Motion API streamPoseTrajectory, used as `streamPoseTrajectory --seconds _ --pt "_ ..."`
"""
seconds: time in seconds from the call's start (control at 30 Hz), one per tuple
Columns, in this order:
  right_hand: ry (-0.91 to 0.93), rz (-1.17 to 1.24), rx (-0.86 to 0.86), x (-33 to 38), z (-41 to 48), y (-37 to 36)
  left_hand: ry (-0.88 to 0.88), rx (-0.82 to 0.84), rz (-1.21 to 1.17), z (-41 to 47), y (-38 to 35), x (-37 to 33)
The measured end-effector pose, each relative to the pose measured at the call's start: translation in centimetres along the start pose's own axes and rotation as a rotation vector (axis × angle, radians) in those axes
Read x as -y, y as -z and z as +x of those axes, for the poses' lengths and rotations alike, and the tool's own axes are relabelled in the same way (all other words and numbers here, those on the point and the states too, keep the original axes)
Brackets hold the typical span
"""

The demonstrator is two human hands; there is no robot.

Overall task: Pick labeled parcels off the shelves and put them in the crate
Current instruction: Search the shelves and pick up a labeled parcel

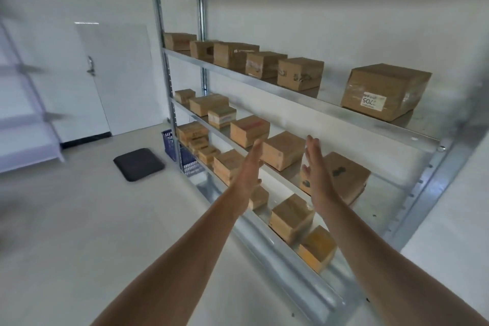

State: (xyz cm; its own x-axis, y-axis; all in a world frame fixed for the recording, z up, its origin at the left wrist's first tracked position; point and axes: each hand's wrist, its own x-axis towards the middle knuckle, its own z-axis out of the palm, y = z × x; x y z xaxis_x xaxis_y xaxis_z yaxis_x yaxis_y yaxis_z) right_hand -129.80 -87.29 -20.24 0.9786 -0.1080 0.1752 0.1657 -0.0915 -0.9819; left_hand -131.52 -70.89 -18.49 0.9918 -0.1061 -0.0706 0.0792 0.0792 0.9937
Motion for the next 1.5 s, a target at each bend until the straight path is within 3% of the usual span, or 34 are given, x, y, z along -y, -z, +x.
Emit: streamPoseTrajectory --seconds 0.5,0.73,1.2,1.5 --pt "-0.054 0.235 0.128 0.1 21.7 -18.3 -0.007 -0.246 0.009 16.3 16.5 -5.6" --pt "-0.041 0.120 0.222 -1.2 30.1 -26.9 -0.015 -0.292 0.005 24.7 23.9 -7.0" --pt "-0.025 0.026 0.117 -3.3 49.6 -47.0 0.008 -0.167 -0.082 47.8 46.0 -10.6" --pt "0.013 0.016 -0.029 -2.5 61.9 -53.2 -0.013 -0.111 -0.085 61.4 53.1 -14.0"
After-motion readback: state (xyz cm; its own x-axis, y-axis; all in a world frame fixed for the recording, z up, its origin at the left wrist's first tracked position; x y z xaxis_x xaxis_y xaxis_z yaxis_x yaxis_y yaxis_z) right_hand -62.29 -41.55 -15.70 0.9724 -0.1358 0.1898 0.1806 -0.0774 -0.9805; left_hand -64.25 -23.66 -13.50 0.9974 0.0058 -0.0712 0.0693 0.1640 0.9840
